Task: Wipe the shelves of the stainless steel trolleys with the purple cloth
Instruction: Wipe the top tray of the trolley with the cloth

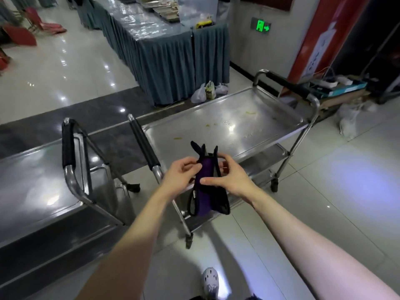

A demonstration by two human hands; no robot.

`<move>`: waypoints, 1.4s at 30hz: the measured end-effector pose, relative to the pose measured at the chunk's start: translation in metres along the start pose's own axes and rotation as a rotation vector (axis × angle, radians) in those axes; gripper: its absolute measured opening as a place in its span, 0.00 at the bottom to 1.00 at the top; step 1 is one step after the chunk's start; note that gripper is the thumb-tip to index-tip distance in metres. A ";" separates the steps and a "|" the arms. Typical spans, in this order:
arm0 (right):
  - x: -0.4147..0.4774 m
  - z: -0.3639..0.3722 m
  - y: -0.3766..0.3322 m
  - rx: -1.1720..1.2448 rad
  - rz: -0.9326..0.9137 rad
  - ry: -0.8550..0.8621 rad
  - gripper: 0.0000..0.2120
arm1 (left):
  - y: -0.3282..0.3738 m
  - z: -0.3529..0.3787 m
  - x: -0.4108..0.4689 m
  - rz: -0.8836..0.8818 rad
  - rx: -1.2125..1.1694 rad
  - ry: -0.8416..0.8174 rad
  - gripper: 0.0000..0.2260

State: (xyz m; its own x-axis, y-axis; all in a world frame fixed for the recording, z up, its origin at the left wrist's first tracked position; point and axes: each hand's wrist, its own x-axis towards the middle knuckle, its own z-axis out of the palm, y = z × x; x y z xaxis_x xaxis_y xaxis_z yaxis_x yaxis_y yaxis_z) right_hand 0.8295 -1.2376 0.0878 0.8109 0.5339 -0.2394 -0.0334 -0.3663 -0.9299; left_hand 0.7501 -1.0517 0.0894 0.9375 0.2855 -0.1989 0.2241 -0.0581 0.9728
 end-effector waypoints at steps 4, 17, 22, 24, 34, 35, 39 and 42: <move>0.034 -0.023 0.011 -0.027 0.004 0.072 0.38 | 0.011 0.019 0.037 -0.012 -0.034 0.024 0.08; 0.152 -0.169 0.057 0.078 0.077 -0.002 0.13 | -0.022 -0.020 0.094 -0.128 0.246 0.524 0.16; 0.187 -0.198 0.051 -0.054 -0.032 -0.062 0.10 | -0.023 0.007 0.097 -0.155 0.408 0.730 0.30; 0.199 -0.203 0.048 -0.116 -0.022 -0.127 0.08 | -0.022 0.021 0.096 -0.220 0.419 0.723 0.31; 0.240 -0.190 0.042 -0.128 0.020 -0.161 0.08 | -0.015 0.027 0.116 -0.276 0.440 0.761 0.15; 0.244 -0.184 0.039 -0.137 0.024 -0.124 0.09 | -0.012 0.026 0.124 -0.288 0.439 0.768 0.16; 0.256 -0.149 0.019 -0.189 -0.059 -0.082 0.11 | 0.011 0.022 0.160 -0.283 0.427 0.808 0.16; 0.269 -0.135 -0.002 -0.186 -0.088 -0.116 0.14 | 0.025 0.001 0.172 -0.282 0.440 0.784 0.17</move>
State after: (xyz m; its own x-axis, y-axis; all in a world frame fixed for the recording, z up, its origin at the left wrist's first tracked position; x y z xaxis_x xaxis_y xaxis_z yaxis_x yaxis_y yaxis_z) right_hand 1.1261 -1.1963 0.0625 0.7331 0.6501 -0.1999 0.1519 -0.4430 -0.8836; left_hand 0.9171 -1.0053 0.0795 0.4228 0.8971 -0.1280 0.6455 -0.1990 0.7374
